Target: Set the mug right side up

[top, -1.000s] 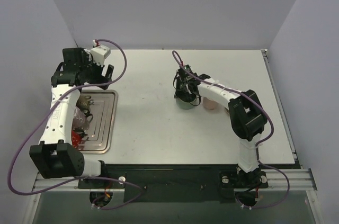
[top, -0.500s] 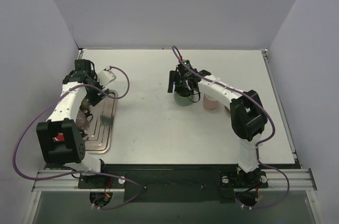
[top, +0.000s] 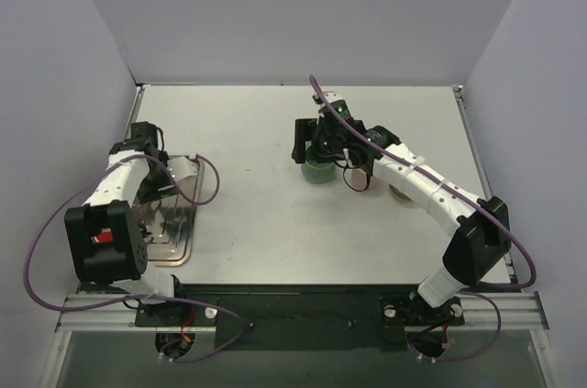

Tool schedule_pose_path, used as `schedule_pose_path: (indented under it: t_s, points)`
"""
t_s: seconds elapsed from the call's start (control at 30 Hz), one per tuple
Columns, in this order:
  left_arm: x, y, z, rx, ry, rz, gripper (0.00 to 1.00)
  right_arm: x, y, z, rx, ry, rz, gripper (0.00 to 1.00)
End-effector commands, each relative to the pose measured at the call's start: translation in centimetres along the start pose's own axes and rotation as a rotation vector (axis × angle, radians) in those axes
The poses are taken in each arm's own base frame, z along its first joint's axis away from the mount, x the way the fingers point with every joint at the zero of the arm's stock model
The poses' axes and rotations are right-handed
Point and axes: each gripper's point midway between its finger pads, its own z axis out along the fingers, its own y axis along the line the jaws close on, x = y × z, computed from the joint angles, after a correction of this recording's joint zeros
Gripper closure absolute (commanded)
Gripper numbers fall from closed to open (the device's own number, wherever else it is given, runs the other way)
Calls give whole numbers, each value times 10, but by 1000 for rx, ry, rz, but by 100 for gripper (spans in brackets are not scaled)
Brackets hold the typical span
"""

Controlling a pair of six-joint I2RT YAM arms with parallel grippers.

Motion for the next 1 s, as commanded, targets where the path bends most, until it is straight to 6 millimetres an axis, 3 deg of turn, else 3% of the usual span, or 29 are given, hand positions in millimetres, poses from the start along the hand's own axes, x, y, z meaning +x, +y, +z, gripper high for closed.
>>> schedule_pose_path:
  t_s: [0.0,0.2,0.37,0.57,0.63,0.7,0.83,0.97]
  points:
    - [23,18,16,-87,102,49,22,16,-18,-12,97,11,-31,24]
    - [20,21,38,-43,75,-6,28,22,-18,-18,108,5,-30,24]
    - [11,5,55,-13,13,46,31,22,-18,-20,110,0,-33,24]
    - [13,14,64,-35,38,13,58,24,-20,-23,113,-1,-40,24]
    - [9,14,61,-44,13,14,72,23,-21,-24,120,-4,-44,24]
    - [4,11,54,-38,-15,19,97,24,-21,-24,121,-3,-44,24]
    - [-1,8,34,-31,-57,5,100,25,-17,-27,112,-2,-54,24]
    - [-17,22,-11,-39,-161,-95,100,21,-12,-39,109,-20,-78,24]
